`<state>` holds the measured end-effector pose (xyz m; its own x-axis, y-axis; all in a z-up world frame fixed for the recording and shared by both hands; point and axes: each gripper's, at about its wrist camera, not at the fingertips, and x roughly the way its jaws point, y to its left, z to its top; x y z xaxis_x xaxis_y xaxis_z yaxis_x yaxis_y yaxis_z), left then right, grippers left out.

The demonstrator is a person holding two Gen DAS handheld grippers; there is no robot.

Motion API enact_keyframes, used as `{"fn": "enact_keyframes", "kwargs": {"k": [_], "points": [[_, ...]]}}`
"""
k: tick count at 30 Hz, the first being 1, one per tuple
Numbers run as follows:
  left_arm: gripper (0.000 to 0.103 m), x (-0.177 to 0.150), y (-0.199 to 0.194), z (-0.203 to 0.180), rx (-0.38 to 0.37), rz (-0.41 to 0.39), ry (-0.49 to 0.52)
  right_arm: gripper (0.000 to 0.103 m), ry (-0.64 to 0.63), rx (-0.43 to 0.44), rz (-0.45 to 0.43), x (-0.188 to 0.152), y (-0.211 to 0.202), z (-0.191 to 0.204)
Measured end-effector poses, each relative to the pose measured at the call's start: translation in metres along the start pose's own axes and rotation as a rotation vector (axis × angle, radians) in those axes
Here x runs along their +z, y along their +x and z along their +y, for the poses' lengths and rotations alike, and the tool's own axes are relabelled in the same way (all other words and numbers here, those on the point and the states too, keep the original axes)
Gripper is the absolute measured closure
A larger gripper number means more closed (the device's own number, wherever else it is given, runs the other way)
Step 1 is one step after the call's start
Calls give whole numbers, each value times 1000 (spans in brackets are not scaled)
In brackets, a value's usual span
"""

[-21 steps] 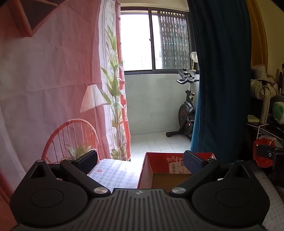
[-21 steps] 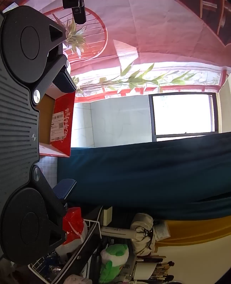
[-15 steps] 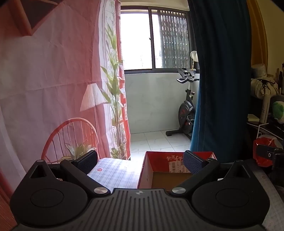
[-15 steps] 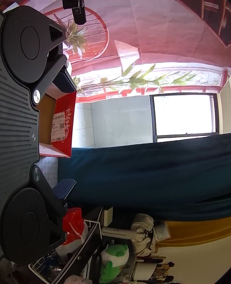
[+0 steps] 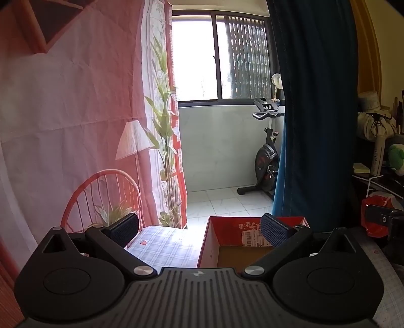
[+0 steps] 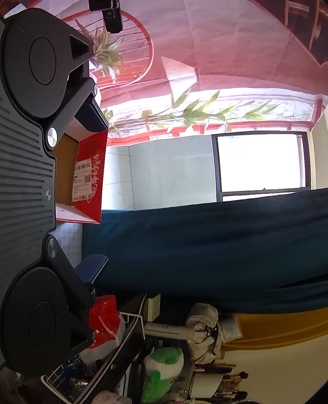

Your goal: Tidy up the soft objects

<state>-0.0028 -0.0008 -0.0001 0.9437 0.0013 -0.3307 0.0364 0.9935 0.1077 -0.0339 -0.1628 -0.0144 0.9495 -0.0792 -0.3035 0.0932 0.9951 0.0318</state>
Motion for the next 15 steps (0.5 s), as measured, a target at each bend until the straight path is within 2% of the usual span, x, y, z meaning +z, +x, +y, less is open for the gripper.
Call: {"fn": "enact_keyframes", "kwargs": {"k": [15], "points": [[0, 0, 0, 0, 3, 2, -1, 0, 16, -3, -2, 0, 0, -3]]}}
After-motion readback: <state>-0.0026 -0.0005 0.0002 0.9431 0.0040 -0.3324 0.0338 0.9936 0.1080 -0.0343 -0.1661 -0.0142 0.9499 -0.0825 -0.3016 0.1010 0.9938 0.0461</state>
